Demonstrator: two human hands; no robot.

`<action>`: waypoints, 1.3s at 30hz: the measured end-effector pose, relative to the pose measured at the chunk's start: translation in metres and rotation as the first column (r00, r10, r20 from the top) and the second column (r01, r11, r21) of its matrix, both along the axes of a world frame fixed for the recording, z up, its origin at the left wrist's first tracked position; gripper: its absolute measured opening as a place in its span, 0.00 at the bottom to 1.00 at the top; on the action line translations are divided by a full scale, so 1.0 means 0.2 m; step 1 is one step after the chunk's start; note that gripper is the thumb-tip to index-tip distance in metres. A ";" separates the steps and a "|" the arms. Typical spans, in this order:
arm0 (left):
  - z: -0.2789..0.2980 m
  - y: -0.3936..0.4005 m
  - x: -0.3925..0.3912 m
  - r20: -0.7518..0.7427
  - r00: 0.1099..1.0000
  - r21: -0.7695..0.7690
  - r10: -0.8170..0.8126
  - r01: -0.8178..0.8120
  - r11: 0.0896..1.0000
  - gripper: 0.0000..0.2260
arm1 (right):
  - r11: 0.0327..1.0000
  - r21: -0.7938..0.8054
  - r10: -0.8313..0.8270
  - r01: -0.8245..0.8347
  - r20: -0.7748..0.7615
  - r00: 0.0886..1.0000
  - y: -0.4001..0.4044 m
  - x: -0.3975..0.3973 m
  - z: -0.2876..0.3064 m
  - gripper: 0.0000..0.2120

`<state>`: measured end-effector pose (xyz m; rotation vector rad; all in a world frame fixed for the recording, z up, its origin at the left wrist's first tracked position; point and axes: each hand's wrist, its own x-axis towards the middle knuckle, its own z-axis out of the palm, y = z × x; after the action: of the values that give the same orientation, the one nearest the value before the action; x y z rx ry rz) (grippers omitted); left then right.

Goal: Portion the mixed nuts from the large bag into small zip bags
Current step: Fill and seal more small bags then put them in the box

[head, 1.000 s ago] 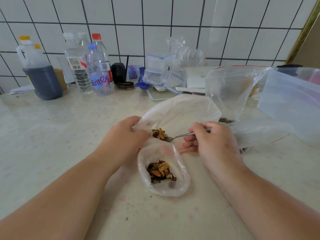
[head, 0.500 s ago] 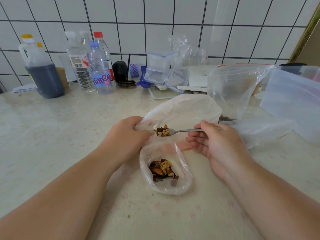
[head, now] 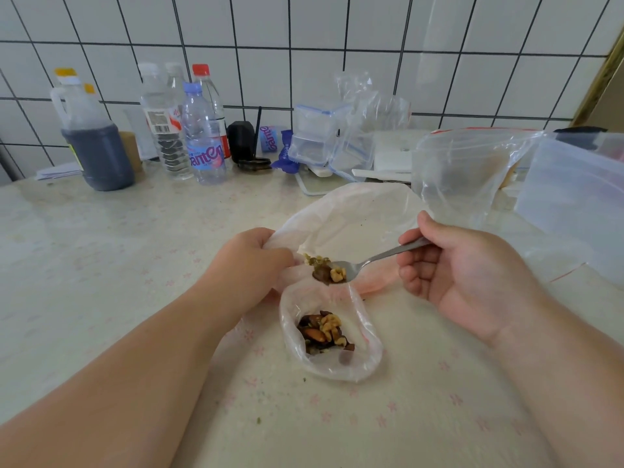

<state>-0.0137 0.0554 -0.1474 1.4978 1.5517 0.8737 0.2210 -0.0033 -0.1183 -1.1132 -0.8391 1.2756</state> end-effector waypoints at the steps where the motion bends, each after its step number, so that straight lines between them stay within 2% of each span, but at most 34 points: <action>1: 0.00 0.00 0.00 0.006 1.000 -0.008 0.003 -0.003 1.000 0.04 | 0.999 0.043 0.026 -0.028 0.038 0.999 -0.01 0.00 0.00 0.19; 3: 0.00 0.00 0.00 0.011 1.000 -0.017 0.020 -0.019 1.000 0.06 | 0.978 0.175 0.085 -0.115 0.171 0.982 -0.02 0.01 0.01 0.17; 6: 0.00 0.00 0.00 0.016 0.998 -0.034 0.056 -0.055 0.998 0.06 | 0.896 0.325 0.141 -0.301 0.435 0.889 -0.05 0.01 0.01 0.16; 8: 0.00 -0.01 0.00 0.012 0.998 -0.048 0.057 -0.056 0.997 0.06 | 0.868 0.384 0.118 -0.315 0.456 0.882 -0.06 0.01 0.01 0.15; 11: -0.01 -0.01 0.00 -0.037 0.999 -0.017 0.037 -0.037 0.999 0.08 | 0.892 0.446 -0.110 -0.079 0.383 0.917 -0.05 0.01 0.00 0.13; 12: -0.01 -0.01 0.00 -0.076 0.996 0.008 0.037 -0.036 0.999 0.08 | 0.899 0.438 -0.223 0.022 0.413 0.883 -0.04 0.01 -0.01 0.13; 14: -0.01 -0.01 0.01 -0.165 0.986 0.061 0.039 -0.029 0.998 0.05 | 0.905 0.392 -0.379 0.167 0.560 0.737 -0.03 -0.01 -0.04 0.13; 17: -0.01 -0.02 0.02 -0.278 0.960 0.164 0.026 0.021 0.986 0.05 | 0.908 0.359 -0.417 0.216 0.727 0.545 -0.03 -0.03 -0.06 0.13; 19: -0.02 -0.03 0.02 -0.361 0.933 0.226 0.016 0.070 0.972 0.07 | 0.918 0.338 -0.397 0.208 0.785 0.476 -0.03 -0.05 -0.06 0.12; 20: -0.02 -0.03 0.03 -0.384 0.923 0.241 0.014 0.086 0.967 0.07 | 0.925 0.323 -0.379 0.200 0.795 0.473 -0.02 -0.06 -0.07 0.12; 25: -0.04 -0.02 0.05 -0.443 0.896 0.262 0.008 0.120 0.958 0.07 | 0.945 0.257 -0.328 0.204 0.728 0.602 0.03 -0.06 -0.13 0.13; 29: -0.04 -0.03 0.04 -0.441 0.897 0.255 -0.002 0.128 0.959 0.08 | 0.961 0.175 -0.275 0.213 0.572 0.773 0.07 -0.08 -0.19 0.13; 33: -0.03 -0.04 0.04 -0.400 0.917 0.240 -0.015 0.120 0.963 0.08 | 0.980 0.084 -0.200 0.181 0.387 0.900 0.09 -0.12 -0.23 0.11; 36: -0.02 -0.04 0.04 -0.380 0.925 0.235 -0.009 0.106 0.966 0.08 | 0.974 0.030 -0.227 0.226 0.197 0.954 0.10 -0.12 -0.21 0.10; 39: -0.02 -0.03 0.04 -0.376 0.927 0.228 0.000 0.093 0.969 0.07 | 0.971 -0.010 -0.239 0.241 0.074 0.968 0.09 -0.11 -0.18 0.10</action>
<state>-0.0051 0.0489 -0.1519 1.9615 1.7154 0.8036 0.1997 0.0144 -0.1550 -1.2423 -0.7222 1.0488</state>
